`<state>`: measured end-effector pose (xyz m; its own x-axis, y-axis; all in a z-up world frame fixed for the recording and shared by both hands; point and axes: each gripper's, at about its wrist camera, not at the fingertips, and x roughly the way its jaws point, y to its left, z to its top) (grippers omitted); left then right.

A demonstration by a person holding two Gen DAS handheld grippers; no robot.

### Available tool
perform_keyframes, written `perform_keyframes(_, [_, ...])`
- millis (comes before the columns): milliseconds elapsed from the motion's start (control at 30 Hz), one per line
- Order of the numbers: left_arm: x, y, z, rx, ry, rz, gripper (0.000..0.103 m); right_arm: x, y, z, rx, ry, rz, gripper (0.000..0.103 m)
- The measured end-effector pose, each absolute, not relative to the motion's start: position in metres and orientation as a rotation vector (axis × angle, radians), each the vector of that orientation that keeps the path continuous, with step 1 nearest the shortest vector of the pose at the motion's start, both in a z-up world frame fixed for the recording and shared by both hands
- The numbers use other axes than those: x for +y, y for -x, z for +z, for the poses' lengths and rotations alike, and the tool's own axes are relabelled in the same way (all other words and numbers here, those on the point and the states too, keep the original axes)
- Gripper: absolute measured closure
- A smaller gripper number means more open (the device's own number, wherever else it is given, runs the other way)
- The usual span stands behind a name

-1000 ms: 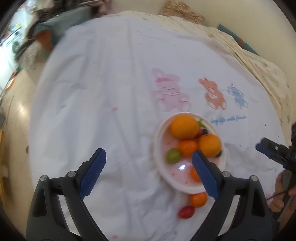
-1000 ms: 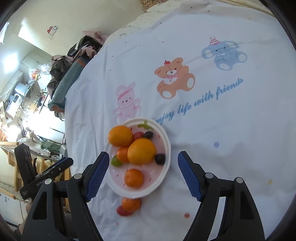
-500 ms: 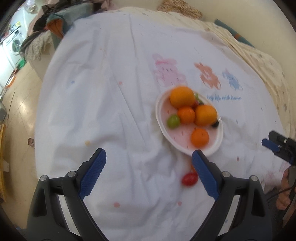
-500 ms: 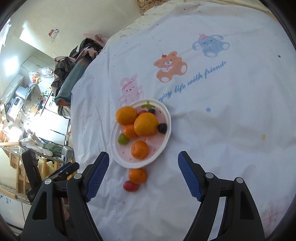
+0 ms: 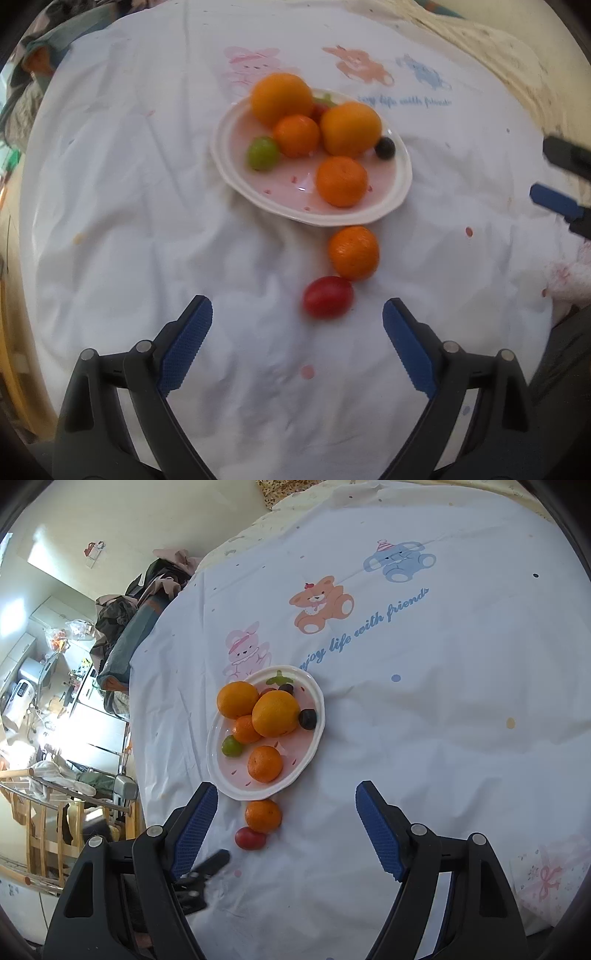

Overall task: Organize fruits
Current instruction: 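Raise both open tools away from the plate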

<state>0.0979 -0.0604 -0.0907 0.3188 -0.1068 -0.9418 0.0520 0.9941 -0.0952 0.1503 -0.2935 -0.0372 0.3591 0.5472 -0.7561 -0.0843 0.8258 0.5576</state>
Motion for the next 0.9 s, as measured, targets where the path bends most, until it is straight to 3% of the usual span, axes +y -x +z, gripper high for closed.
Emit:
perform_keyframes(133, [-0.079,-0.103,-0.106,1.281,0.014,-0.129,0.027,-0.294,-0.154,-0.039,1.145,-0.479,0.432,0.023])
perform_keyframes(367, [-0.099,-0.111,-0.121,1.301,-0.046,-0.152,0.035,-0.295,-0.157,-0.040,1.151,-0.491,0.441,0.023])
perform_keyframes(467, [-0.096,-0.115,-0.126,1.317,-0.047,-0.145,0.059,-0.291,-0.158,-0.040,1.155,-0.473,0.447,0.023])
perform_keyframes(533, [-0.093,-0.115,-0.127,1.322,-0.047,-0.139,0.068,-0.289,-0.158,-0.040,1.156,-0.461,0.449,0.023])
perform_keyframes(900, [-0.087,-0.101,-0.104,1.333,-0.011,-0.153,0.069,-0.284,-0.158,-0.039,1.158,-0.444,0.469,0.023])
